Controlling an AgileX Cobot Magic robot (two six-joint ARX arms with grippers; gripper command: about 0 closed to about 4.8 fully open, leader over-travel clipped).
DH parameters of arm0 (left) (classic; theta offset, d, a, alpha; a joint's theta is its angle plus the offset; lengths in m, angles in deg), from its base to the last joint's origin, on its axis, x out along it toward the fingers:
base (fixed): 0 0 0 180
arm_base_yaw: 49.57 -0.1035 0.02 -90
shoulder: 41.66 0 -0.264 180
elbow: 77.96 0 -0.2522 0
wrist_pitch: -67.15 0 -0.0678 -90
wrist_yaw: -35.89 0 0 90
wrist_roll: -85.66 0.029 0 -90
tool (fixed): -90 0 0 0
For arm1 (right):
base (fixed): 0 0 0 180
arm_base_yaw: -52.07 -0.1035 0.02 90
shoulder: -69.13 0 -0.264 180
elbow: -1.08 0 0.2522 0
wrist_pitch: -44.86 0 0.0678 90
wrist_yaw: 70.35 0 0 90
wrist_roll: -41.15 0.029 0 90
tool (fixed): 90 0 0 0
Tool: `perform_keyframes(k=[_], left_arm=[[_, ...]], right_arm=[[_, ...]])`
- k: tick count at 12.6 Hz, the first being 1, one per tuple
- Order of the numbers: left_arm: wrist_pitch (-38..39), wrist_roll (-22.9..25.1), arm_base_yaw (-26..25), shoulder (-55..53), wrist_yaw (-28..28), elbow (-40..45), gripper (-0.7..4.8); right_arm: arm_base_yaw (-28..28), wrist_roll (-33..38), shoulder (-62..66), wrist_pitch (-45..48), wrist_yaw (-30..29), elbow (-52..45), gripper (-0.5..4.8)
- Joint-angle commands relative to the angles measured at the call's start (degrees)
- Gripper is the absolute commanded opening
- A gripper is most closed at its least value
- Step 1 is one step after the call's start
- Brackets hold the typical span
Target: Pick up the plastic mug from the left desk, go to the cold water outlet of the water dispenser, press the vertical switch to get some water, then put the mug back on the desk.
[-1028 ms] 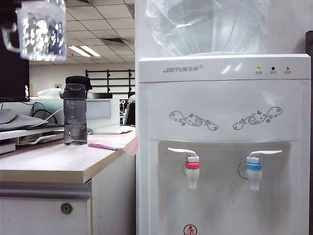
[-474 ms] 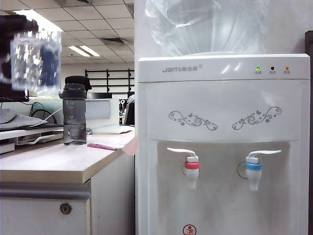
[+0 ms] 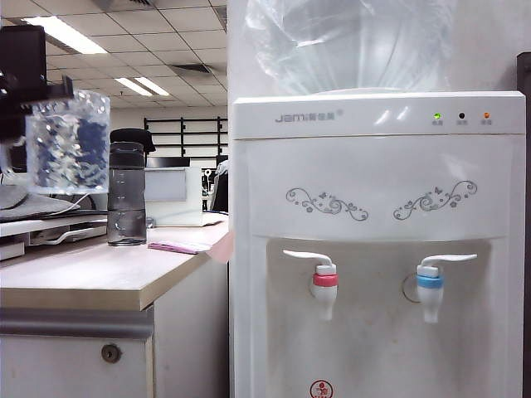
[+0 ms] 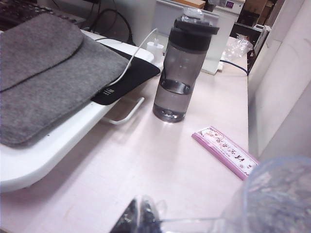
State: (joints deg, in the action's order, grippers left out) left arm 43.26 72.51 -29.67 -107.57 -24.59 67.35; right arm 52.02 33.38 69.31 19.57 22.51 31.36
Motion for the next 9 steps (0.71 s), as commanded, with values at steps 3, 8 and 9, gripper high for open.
perform_keyframes(k=[3,8,9], left_arm=[[-11.69,-3.61,-0.02,-9.94,0.26,-0.44,-0.05],[-25.07,-4.90,-0.15,-24.04,2.84,-0.52,-0.05],[-25.68,-4.92,-0.46,-24.79,2.82,-0.63,-0.05]], right_arm=[[0.02,0.28,0.00,0.59,0.00,0.13,-0.01],[0.02,0.28,0.00,0.61,0.00,0.13,-0.01],[0.02,0.28,0.00,0.59,0.00,0.13,-0.01]])
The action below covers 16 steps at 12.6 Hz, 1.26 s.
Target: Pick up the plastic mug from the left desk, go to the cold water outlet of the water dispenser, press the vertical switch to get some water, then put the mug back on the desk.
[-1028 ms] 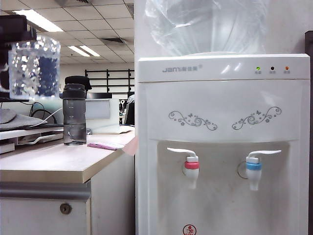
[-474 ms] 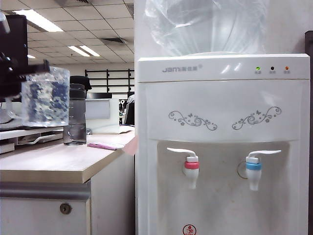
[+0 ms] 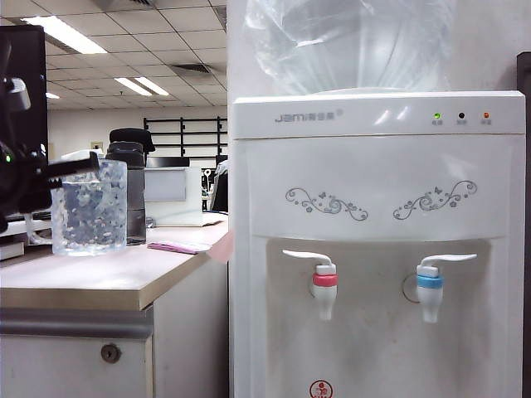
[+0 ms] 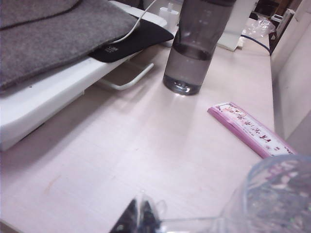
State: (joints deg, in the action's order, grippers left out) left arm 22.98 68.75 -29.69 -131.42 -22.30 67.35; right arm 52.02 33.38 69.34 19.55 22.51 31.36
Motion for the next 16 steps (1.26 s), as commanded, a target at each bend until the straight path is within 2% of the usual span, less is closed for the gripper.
perform_keyframes(k=[1,5,10,11,12,16], left_arm=[[-5.60,-2.01,-0.94,-2.73,1.42,-2.73,-0.05],[-5.62,-2.01,-2.21,-8.57,1.60,-9.16,-0.05],[-8.55,-2.23,-2.21,-14.84,2.12,-11.65,-0.05],[-9.11,-3.28,-2.27,-17.33,4.50,-12.50,-0.05],[-10.88,-3.23,-2.27,-19.21,4.59,-12.76,-0.05],[-12.09,-3.26,-2.27,-21.14,4.61,-12.85,-0.05]], right_arm=[[0.02,0.28,-0.02,0.61,0.00,0.13,-0.01],[0.00,0.28,-0.02,0.61,0.00,0.13,-0.01],[0.00,0.28,-0.02,0.63,0.00,0.13,-0.01],[0.00,0.28,-0.02,0.61,0.00,0.13,-0.01],[0.00,0.28,-0.02,0.63,0.00,0.13,-0.01],[0.00,0.28,-0.02,0.61,0.00,0.13,-0.01]])
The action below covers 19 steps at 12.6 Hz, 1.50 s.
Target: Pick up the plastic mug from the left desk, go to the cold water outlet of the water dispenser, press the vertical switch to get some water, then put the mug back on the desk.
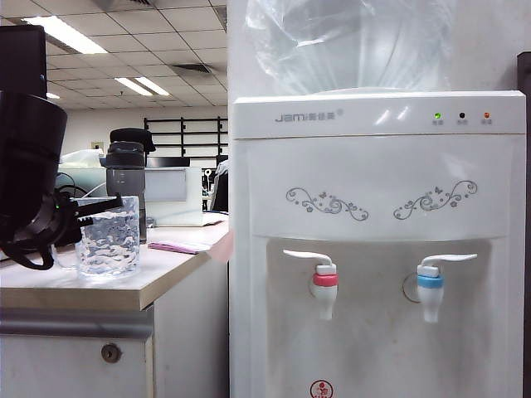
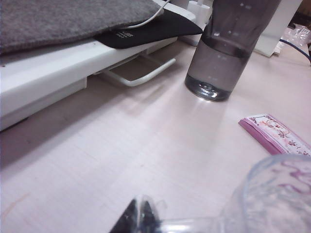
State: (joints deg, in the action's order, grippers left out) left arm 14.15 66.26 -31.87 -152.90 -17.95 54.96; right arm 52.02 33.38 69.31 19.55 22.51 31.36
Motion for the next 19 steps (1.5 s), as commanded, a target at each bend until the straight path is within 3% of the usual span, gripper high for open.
perform_keyframes(k=[1,11,12,13,19], left_arm=[[-3.19,-0.52,-0.07,0.35,0.04,-0.46,-0.05],[-1.05,-0.57,-0.07,0.35,0.07,-0.44,-0.05],[-1.05,-0.57,-0.07,0.35,0.07,-0.44,0.26],[-1.05,-0.57,-0.07,0.35,0.07,-0.44,1.05],[-2.14,0.11,0.13,0.42,1.92,-0.33,1.31]], right_arm=[[0.00,0.28,0.00,0.61,0.00,0.13,-0.01],[0.00,0.28,0.00,0.63,0.00,0.13,-0.01],[0.00,0.28,0.00,0.63,0.00,0.13,-0.01],[0.00,0.28,0.00,0.63,0.00,0.13,-0.01],[0.00,0.28,0.00,0.63,0.00,0.13,-0.01]])
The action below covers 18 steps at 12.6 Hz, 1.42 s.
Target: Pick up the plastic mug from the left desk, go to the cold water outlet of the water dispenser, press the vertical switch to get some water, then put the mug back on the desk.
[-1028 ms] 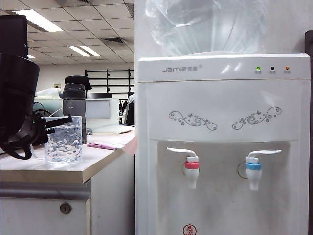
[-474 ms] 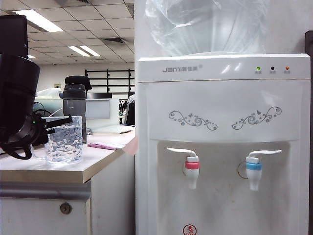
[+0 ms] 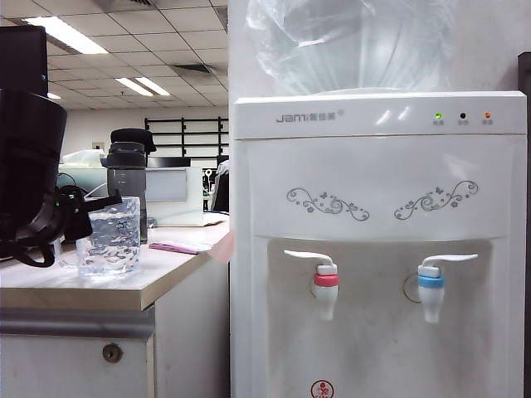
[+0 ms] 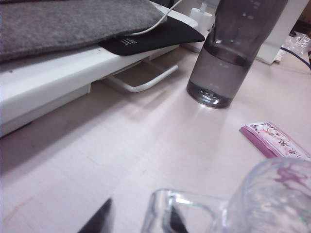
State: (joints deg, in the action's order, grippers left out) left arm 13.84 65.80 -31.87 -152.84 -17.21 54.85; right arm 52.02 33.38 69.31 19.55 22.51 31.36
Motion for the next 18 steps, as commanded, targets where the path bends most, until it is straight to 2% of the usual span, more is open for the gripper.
perform_keyframes(k=[1,5,8,11,14,15,16,17,18], left_arm=[[-4.20,1.40,0.24,0.44,1.51,1.88,1.32],[-6.62,1.42,1.22,0.44,1.51,4.28,2.19],[-8.83,1.49,2.47,0.44,2.19,6.23,2.18],[-15.67,3.04,4.85,0.44,4.57,11.85,2.15],[-16.17,3.56,6.34,2.23,5.84,14.75,2.06],[-16.17,3.61,6.91,3.13,6.03,15.61,1.87],[-16.17,3.65,7.13,4.46,6.45,16.61,1.37],[-16.17,4.44,8.98,17.59,8.59,19.32,-0.06],[-16.17,4.44,8.98,18.27,7.93,19.34,-0.06]], right_arm=[[0.00,0.28,0.00,0.61,0.00,0.13,-0.01],[0.00,0.28,0.00,0.61,0.00,0.13,-0.01],[0.00,0.28,0.00,0.63,0.00,0.13,-0.01],[0.02,0.28,0.00,0.61,0.00,0.13,-0.01],[0.02,0.28,0.00,0.63,0.00,0.13,-0.01],[0.02,0.28,0.00,0.61,0.00,0.13,-0.01],[0.02,0.28,0.00,0.63,0.00,0.13,-0.01],[0.00,0.28,0.00,0.63,0.00,0.13,-0.01],[0.00,0.28,0.00,0.61,0.00,0.13,-0.01]])
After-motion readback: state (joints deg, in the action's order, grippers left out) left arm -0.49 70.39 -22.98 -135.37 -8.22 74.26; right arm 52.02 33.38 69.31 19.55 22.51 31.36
